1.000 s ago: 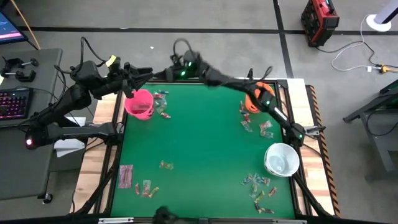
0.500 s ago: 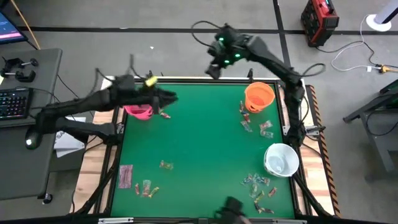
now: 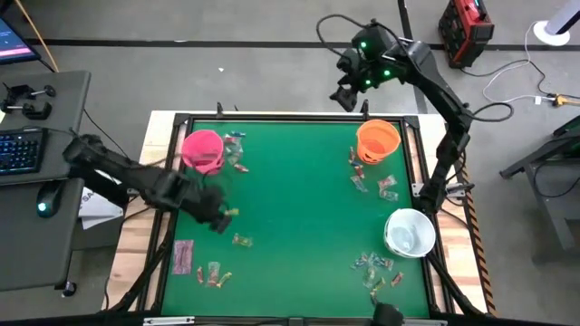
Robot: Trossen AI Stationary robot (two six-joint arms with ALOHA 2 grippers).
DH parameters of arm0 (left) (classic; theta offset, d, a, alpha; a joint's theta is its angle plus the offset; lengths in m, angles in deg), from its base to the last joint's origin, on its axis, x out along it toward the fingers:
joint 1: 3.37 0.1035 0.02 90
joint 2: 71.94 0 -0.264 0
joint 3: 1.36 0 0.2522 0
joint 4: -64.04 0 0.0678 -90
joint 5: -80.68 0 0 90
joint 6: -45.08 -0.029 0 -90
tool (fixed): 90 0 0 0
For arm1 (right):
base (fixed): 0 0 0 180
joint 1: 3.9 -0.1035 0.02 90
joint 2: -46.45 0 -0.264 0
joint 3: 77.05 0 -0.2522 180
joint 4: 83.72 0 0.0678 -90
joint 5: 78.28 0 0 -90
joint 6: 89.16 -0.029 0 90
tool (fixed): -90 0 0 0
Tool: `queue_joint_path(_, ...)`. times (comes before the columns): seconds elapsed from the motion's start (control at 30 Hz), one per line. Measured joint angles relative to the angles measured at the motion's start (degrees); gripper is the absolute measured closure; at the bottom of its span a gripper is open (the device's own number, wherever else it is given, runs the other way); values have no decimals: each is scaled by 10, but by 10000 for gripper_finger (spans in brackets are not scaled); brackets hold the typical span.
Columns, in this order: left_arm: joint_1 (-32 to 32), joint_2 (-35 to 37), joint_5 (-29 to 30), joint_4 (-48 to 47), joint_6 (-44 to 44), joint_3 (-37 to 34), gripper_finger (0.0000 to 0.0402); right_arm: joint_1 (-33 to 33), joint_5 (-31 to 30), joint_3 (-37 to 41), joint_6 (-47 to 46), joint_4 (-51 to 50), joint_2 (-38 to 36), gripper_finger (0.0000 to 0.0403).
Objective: Sort candy by brand, put in halloween buckets
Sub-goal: Put the red candy into the pink bucket
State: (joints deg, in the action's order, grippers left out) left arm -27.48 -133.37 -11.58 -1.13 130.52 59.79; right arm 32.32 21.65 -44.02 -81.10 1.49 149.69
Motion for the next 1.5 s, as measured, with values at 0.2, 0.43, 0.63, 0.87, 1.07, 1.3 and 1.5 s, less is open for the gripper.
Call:
queue_joint_path(0.2, -140, -49, 3, -18, 241, 0, 216, -16, -5, 0, 28, -48, -6, 128)
queue_joint_path(0.43, -214, -98, -1, -19, 371, 0, 216, 6, -24, 53, 24, -32, -72, 128)
queue_joint_path(0.63, -225, -92, 0, -28, 384, 0, 216, -1, -22, 427, -48, 208, -278, 128)
queue_joint_path(0.87, -225, -88, -54, -102, 382, -9, 216, -45, -22, 731, -226, 408, -461, 128)
queue_joint_path(1.07, -211, -89, -98, -38, 320, -75, 216, -77, -55, 777, -282, 429, -497, 128)
queue_joint_path(1.3, -176, -89, -128, 44, 247, -150, 216, -85, -57, 777, -290, 457, -497, 128)
queue_joint_path(1.5, -161, -89, -133, 90, 250, -188, 216, -85, -57, 777, -300, 460, -497, 128)
